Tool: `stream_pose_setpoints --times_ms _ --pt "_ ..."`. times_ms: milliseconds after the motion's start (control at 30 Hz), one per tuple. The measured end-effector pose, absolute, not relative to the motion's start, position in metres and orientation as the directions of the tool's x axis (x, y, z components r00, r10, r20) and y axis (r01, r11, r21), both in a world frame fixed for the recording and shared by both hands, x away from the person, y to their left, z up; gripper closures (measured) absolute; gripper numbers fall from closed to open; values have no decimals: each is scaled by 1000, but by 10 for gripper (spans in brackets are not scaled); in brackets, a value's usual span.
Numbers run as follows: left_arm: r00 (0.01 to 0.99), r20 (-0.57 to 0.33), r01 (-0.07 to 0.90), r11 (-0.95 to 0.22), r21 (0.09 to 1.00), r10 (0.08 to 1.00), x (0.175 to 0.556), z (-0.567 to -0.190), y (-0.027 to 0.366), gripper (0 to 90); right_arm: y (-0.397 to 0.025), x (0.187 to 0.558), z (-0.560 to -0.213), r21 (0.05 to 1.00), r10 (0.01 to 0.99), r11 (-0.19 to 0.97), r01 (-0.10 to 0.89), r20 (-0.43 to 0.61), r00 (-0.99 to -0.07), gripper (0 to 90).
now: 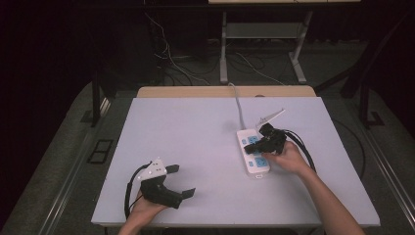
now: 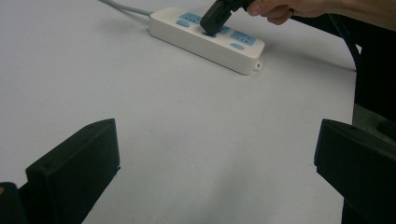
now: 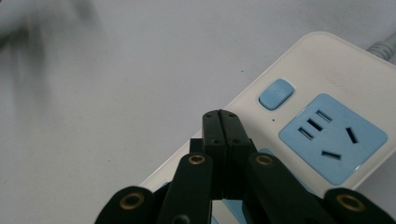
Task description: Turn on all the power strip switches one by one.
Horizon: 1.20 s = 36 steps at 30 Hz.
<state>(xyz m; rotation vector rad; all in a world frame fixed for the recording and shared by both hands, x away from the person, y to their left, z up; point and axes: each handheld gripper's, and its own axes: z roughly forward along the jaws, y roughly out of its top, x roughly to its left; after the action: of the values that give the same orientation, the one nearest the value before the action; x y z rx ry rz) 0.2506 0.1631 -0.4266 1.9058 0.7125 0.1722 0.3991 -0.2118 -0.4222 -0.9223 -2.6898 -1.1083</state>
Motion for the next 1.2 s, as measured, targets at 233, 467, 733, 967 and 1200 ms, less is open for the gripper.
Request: stream_pose_setpoints --times_ms 233,467,733,967,1200 --pt "812 -196 398 -274 876 550 251 -427 164 0 -212 399 -423 616 501 548 566 301 -811 900" --pt "810 -204 404 -270 874 550 252 -427 164 0 -215 400 -424 620 502 514 593 343 -794 900" --pt "810 -202 402 -271 874 551 252 -427 165 0 -210 399 -422 615 495 535 579 327 -805 900" --pt "809 -203 403 -269 875 552 252 -427 165 0 -211 400 -418 612 501 537 580 322 -803 900" --pt "808 -202 402 -268 875 553 252 -427 165 0 -216 403 -407 623 505 530 576 314 -804 900"
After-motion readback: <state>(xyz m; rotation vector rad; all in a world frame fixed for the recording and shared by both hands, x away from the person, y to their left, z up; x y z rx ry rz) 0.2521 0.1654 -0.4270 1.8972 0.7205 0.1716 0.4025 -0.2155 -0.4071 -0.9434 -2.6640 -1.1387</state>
